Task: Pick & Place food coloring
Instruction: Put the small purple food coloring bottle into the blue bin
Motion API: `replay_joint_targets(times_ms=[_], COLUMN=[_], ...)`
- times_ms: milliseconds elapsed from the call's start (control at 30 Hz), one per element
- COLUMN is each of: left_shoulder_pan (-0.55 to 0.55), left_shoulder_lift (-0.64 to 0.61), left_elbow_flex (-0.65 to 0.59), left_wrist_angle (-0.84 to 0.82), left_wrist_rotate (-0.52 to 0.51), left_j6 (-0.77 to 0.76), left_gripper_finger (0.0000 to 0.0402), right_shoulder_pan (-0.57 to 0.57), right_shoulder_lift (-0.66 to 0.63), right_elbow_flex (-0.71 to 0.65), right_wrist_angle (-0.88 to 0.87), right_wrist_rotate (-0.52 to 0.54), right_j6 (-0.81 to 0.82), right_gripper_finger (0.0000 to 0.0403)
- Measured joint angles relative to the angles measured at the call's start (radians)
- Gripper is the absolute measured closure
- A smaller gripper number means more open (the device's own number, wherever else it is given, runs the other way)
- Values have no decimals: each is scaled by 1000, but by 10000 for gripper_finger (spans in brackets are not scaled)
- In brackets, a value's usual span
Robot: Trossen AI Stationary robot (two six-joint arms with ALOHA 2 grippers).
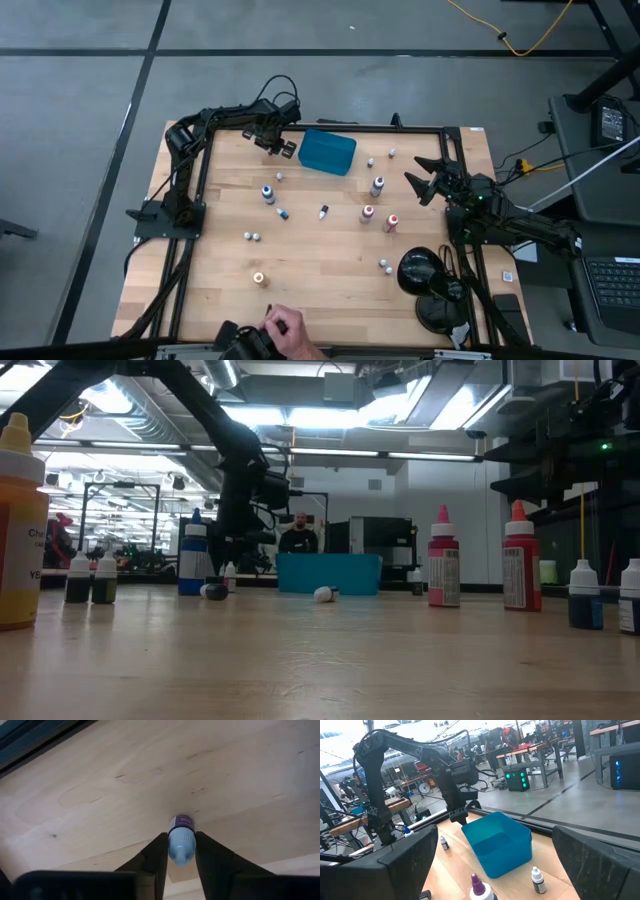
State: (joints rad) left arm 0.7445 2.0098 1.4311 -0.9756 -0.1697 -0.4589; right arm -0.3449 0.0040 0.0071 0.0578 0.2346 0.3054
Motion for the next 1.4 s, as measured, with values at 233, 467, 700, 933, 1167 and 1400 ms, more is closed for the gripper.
replay_joint_targets(times_ms=[233, 467, 700, 933, 1167, 1400], left_shoulder_pan=[-10, -26, -64, -118, -156, -179], left_shoulder_lift=[-41, -100, -139, -139, -138, -91], left_elbow_flex=[0, 27, 120, 242, 310, 362], left_wrist_angle=[13, 8, -50, -131, -118, -98], left_wrist_rotate=[2, 6, 40, 41, 41, 46], left_j6=[12, 37, 80, 186, 307, 434], left_gripper_finger=[327, 327, 330, 332, 332, 332], right_shoulder_pan=[0, 0, 0, 0, 0, 0], right_shoulder_lift=[0, 0, 0, 0, 0, 0], right_elbow_flex=[0, 0, 0, 0, 0, 0], right_wrist_angle=[0, 0, 0, 0, 0, 0], right_wrist_rotate=[0, 0, 0, 0, 0, 0], right_j6=[0, 0, 0, 0, 0, 0], right_gripper_finger=[11, 11, 11, 11, 11, 11])
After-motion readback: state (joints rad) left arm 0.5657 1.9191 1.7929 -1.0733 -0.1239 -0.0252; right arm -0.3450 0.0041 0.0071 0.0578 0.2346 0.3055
